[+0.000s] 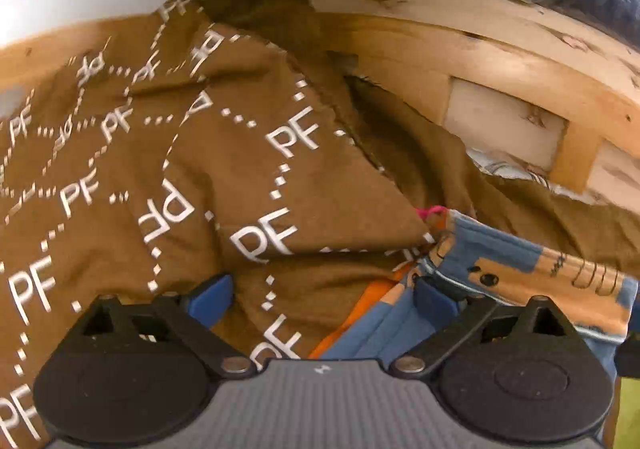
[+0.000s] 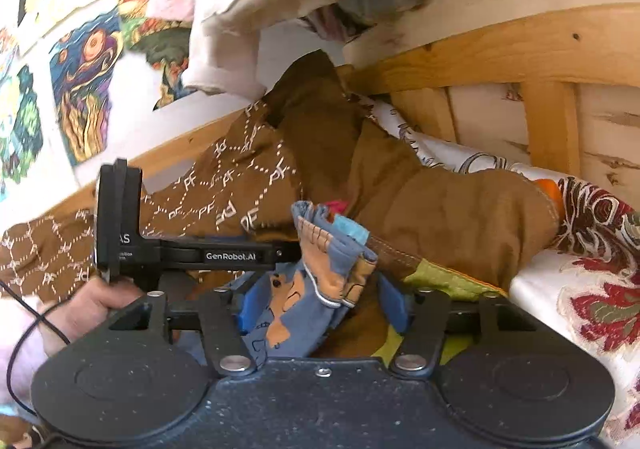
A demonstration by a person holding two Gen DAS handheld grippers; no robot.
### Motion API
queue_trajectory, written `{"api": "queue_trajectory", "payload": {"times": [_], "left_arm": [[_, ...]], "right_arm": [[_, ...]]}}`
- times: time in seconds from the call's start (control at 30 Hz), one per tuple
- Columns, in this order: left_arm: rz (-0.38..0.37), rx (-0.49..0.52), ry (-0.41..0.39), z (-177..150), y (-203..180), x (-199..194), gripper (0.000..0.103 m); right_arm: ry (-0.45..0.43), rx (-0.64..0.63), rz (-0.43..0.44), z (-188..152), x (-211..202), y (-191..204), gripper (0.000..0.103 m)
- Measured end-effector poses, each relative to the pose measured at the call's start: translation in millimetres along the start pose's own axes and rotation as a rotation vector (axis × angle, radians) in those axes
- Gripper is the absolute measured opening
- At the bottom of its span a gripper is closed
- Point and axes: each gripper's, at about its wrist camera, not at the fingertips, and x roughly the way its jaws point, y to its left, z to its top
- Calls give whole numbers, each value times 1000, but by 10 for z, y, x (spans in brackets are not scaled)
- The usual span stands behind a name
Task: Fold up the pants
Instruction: 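Grasp the pants waistband with the right gripper while the left gripper grasps beside it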
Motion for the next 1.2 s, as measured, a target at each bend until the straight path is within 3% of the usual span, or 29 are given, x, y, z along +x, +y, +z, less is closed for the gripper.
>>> {"api": "queue_trajectory", "payload": {"times": [0.1,0.2,0.33,0.4,0.53,0.67,0.8,1.0,1.17,1.2], "left_arm": [[7,11,16,5,-49,-12,100],[9,-40,46,54,-9,-114,99],[-5,-139,68,129,125,-309,99],[-46,-189,86,127,181,-451,100],[-182,-335,145,85,319,-613,100],[-332,-523,204,22,489,-683,100],[-429,-576,209,-73,516,-665,96],[-484,-661,209,-415,559,-526,91],[-463,-732,168,-594,656,-484,70],[-447,-725,167,-592,652,-471,59]], "right_arm": [[11,9,1,19,17,-23,57],[12,38,-6,46,29,-35,53],[-12,119,-59,43,21,-95,24],[-16,130,-82,24,10,-96,20],[-19,-27,-120,-10,-33,143,15],[-37,-300,-129,-112,-113,535,14],[-35,-546,-126,-305,-135,879,14],[14,-776,-105,-584,-84,1144,14],[53,-817,-71,-707,-30,1177,14],[57,-824,-69,-724,-22,1182,15]]}}
